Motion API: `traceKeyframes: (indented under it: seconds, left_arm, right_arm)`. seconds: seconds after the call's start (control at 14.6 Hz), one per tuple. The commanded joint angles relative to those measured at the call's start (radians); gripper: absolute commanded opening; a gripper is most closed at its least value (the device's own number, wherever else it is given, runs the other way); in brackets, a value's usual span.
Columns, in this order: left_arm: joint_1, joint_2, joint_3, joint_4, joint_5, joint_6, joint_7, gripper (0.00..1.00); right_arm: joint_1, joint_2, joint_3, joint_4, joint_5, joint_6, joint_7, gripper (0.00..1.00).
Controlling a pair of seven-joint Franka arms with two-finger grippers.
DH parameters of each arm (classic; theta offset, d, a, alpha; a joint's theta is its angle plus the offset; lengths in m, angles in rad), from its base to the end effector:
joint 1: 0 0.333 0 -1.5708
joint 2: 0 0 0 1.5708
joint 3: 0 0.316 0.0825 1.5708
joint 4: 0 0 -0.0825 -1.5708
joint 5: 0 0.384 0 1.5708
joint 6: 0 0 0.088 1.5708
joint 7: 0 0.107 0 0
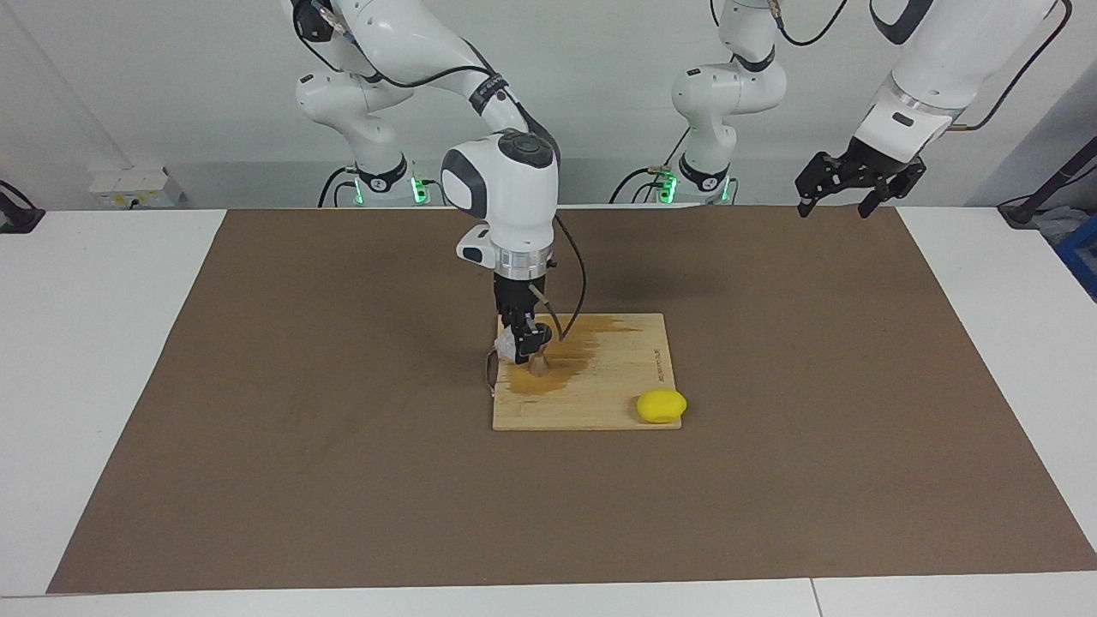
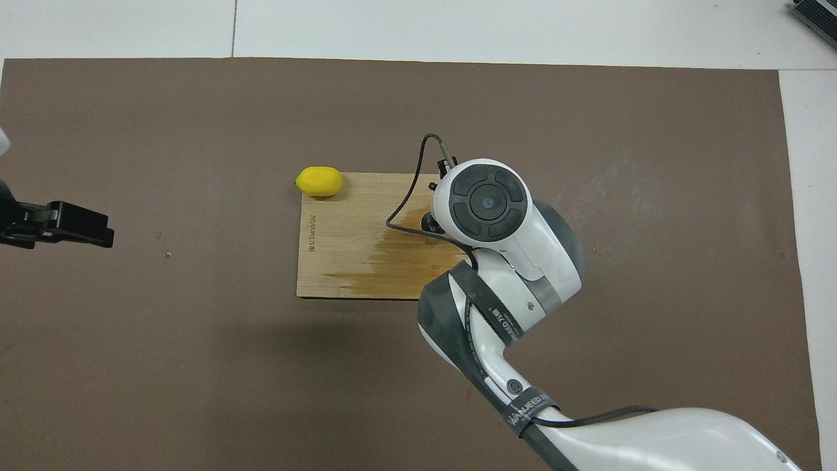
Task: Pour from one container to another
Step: 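Hold the tilted glass cup over the metal cup with the right gripper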
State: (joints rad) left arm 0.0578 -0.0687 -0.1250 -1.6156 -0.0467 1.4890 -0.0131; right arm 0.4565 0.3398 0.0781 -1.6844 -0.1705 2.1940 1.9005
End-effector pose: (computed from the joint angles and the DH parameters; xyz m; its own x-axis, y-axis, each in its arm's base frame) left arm 0.5227 -0.0429 0.6334 0.9966 -0.0570 -0.0588 -0.0548 -0.9978 0.0373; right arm 0.5817 0.3313 0.4197 0.2751 -0.9591 0.0667 -0.9387 -0.2829 -0.1971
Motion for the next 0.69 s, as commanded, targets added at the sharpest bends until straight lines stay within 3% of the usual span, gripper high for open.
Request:
traceKeyframes:
  seconds: [0.0,0.62]
  left_arm:
    - [0.011,-0.033,-0.004,-0.043,0.008,0.023,0.004,1.0]
    - [-0.004,-0.036,-0.008,-0.05,0.007,0.037,-0.002,1.0]
  right_arm:
    - [-0.042,-0.012,0.008,0.028,0.103,-0.039,-0.027,0.39]
    - [-0.244,-0.039,0.006,0.011,0.5,-0.164,-0.319,0.39]
